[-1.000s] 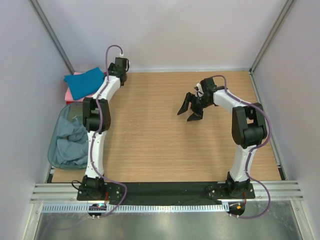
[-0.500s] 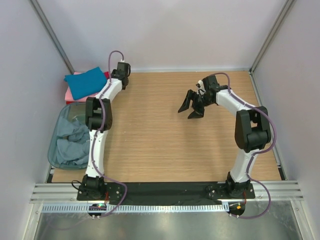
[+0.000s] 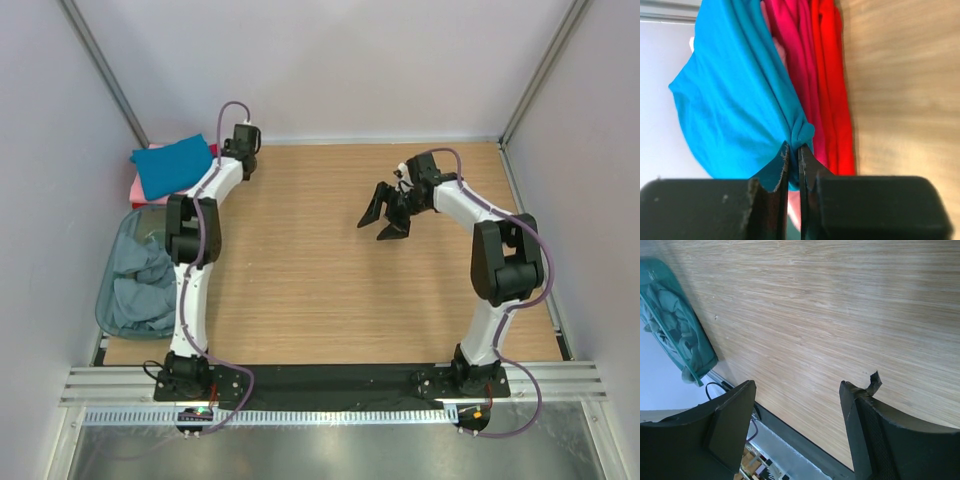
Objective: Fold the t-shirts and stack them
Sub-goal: Neatly place the folded tshirt to the corner
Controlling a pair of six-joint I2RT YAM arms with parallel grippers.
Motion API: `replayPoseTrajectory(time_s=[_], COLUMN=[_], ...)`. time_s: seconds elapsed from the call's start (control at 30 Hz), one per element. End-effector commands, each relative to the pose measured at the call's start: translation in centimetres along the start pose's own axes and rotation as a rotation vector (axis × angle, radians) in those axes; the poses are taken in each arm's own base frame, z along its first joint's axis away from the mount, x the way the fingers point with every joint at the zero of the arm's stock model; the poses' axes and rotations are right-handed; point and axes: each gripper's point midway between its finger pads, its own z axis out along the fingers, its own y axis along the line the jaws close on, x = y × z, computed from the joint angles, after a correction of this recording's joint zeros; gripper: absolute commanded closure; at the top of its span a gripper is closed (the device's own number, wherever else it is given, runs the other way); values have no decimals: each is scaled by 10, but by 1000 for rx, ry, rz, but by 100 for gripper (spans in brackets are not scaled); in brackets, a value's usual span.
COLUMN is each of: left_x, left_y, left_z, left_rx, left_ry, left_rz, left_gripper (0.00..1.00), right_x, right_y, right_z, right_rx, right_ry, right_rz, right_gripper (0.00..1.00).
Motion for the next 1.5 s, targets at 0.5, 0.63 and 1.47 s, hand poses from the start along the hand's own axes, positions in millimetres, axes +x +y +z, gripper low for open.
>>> replayPoseTrajectory(time_s=[0.5, 0.63, 1.47], left_x=[21, 32, -25], left_y=[25, 24, 47], left_z=[-66, -70, -138], left_rx=[161, 180, 436], left_ry=[-83, -74, -241], left_rz=[38, 45, -473], left_gripper=[100, 100, 52], right_x=[2, 3, -17], right_y=[28, 27, 48], right_z=[-37, -36, -42], right_rx=[-50, -53, -87], right_ry=[-74, -73, -96], right_rz=[-48, -49, -41], right_gripper=[25, 25, 25])
